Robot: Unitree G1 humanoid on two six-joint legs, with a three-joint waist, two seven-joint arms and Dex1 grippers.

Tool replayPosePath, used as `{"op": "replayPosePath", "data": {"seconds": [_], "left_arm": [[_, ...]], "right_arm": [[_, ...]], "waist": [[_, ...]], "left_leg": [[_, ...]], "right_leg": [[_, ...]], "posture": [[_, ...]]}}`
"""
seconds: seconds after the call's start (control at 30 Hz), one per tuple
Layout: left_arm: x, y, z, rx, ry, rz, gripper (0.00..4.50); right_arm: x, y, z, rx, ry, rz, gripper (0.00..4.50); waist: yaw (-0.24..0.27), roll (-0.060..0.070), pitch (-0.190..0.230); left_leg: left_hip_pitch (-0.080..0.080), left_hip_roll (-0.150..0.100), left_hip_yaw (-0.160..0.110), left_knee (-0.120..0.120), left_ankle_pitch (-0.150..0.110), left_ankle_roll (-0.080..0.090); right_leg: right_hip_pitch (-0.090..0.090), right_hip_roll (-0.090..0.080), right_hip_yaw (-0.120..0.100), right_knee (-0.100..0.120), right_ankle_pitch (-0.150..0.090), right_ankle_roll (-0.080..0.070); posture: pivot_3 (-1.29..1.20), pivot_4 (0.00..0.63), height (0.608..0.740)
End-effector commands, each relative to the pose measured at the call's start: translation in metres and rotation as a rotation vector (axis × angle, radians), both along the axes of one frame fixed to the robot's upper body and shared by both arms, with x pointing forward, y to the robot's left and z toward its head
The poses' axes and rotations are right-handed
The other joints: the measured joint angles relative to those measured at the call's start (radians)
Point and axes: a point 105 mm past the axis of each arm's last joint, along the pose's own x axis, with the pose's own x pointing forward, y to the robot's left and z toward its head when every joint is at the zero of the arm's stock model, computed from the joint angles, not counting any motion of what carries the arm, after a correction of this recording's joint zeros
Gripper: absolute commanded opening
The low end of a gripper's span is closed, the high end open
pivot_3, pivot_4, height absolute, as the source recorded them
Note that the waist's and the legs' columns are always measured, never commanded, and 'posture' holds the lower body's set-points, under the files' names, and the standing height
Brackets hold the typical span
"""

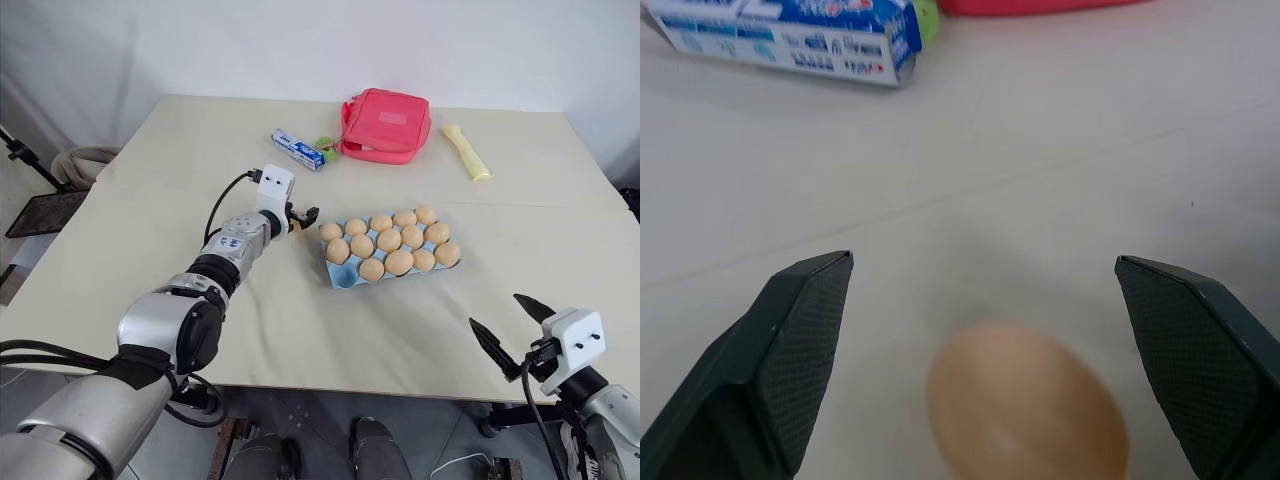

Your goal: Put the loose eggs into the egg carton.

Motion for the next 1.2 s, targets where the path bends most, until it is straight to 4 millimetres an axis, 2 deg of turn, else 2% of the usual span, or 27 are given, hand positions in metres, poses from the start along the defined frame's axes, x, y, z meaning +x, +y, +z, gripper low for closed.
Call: {"op": "replayPosePath", "data": {"seconds": [0.03, 0.5, 0.6, 0.77, 0.8, 1.0, 1.2], "left_arm": [[-0.001, -0.01, 0.007, -0.01, -0.032, -0.038, 4.46], [-0.01, -0.023, -0.016, 0.015, 0.063, -0.096, 4.46], [-0.011, -0.027, -0.018, 0.02, 0.063, -0.119, 3.83], [-0.011, -0.026, -0.021, 0.018, 0.075, -0.096, 2.25], [-0.011, -0.025, -0.021, 0.015, 0.079, -0.094, 2.07], [-0.009, -0.02, -0.017, 0.006, 0.068, -0.071, 1.64], [-0.003, -0.017, 0.004, -0.01, 0.003, -0.076, 1.58]], "right_arm": [[0.0, -0.002, 0.009, -0.011, -0.023, 0.008, 4.5], [-0.002, -0.003, 0.011, -0.019, -0.022, -0.002, 4.5], [-0.003, -0.004, 0.011, -0.021, -0.022, -0.004, 4.5], [-0.003, -0.004, 0.012, -0.026, -0.023, -0.004, 4.5], [-0.003, -0.005, 0.013, -0.027, -0.024, -0.005, 4.5], [-0.004, -0.005, 0.013, -0.031, -0.023, -0.008, 4.5], [-0.004, -0.006, 0.013, -0.032, -0.023, -0.011, 4.5]], "waist": [[0.0, 0.0, 0.0], [0.0, 0.0, 0.0], [0.0, 0.0, 0.0], [0.0, -0.001, -0.001], [0.0, -0.001, -0.001], [-0.001, -0.001, -0.001], [-0.003, -0.001, 0.0]], "left_leg": [[0.0, 0.0, 0.0, 0.0, 0.0, 0.0], [0.001, 0.0, 0.0, 0.0, 0.0, 0.0], [0.001, 0.0, -0.001, 0.0, 0.0, 0.0], [0.001, 0.0, -0.001, 0.0, 0.0, 0.0], [0.001, 0.0, -0.001, 0.0, 0.0, 0.001], [0.001, 0.0, -0.002, 0.0, 0.0, 0.001], [0.001, 0.0, -0.002, 0.0, 0.0, 0.001]], "right_leg": [[0.0, 0.0, 0.0, 0.0, 0.0, 0.0], [0.001, 0.0, 0.0, 0.0, 0.0, 0.0], [0.001, 0.0, 0.0, 0.0, 0.0, 0.0], [0.001, 0.0, 0.0, 0.0, 0.0, 0.0], [0.001, 0.0, 0.0, 0.0, 0.0, 0.0], [0.002, 0.0, 0.0, 0.0, 0.0, 0.0], [0.002, 0.0, 0.0, 0.0, 0.0, 0.0]], "posture": [[0.0, 0.15, 0.74], [0.0, 0.15, 0.74], [0.0, 0.15, 0.74], [0.0, 0.15, 0.74], [0.0, 0.15, 0.74], [0.0, 0.15, 0.74], [0.0, 0.15, 0.74]]}}
